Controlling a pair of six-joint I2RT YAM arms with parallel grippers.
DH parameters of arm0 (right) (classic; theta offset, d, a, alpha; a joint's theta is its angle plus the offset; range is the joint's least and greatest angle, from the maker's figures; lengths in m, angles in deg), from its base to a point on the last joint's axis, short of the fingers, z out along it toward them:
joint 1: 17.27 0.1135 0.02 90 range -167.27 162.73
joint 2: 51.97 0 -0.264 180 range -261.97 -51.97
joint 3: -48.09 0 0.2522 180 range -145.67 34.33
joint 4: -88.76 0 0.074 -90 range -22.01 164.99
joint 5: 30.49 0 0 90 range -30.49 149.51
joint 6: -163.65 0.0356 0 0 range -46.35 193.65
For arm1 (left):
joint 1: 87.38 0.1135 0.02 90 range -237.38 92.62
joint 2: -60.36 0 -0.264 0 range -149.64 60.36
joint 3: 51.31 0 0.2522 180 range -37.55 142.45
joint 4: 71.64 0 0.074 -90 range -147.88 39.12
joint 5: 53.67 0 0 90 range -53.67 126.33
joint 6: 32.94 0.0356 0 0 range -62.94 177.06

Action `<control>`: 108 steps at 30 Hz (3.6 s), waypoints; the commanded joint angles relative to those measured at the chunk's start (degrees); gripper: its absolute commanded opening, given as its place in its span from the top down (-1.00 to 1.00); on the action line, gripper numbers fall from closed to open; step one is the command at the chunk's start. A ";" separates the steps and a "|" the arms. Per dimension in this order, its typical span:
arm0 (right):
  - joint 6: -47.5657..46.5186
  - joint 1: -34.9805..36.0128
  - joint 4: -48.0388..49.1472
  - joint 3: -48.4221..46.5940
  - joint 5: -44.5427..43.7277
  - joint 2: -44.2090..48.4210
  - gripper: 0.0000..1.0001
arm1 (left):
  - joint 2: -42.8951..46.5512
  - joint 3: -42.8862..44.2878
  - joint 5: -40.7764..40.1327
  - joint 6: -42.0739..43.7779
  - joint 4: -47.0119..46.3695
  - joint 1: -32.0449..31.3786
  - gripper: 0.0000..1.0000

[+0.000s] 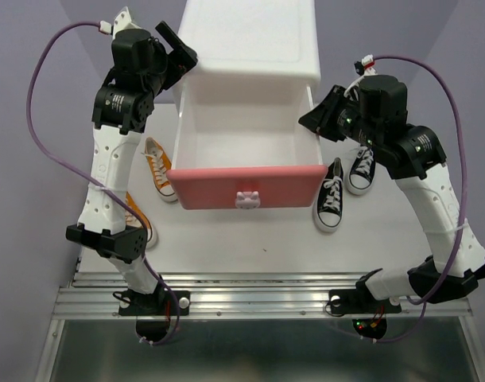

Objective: Place and organize the shoes in the shoe cabinet

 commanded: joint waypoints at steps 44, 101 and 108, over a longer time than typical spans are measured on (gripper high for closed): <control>32.47 3.09 18.00 -2.73 4.15 -3.53 0.99 | 7.25 -9.68 -0.04 -15.84 1.00 -9.99 0.42; -11.41 3.09 4.46 -16.44 5.03 -8.63 -0.12 | 18.49 -18.71 1.27 -14.24 4.17 -8.32 -0.23; -8.78 3.09 4.55 -15.73 2.15 -4.77 -1.00 | 27.46 -28.57 2.15 -17.24 4.25 -8.40 -0.23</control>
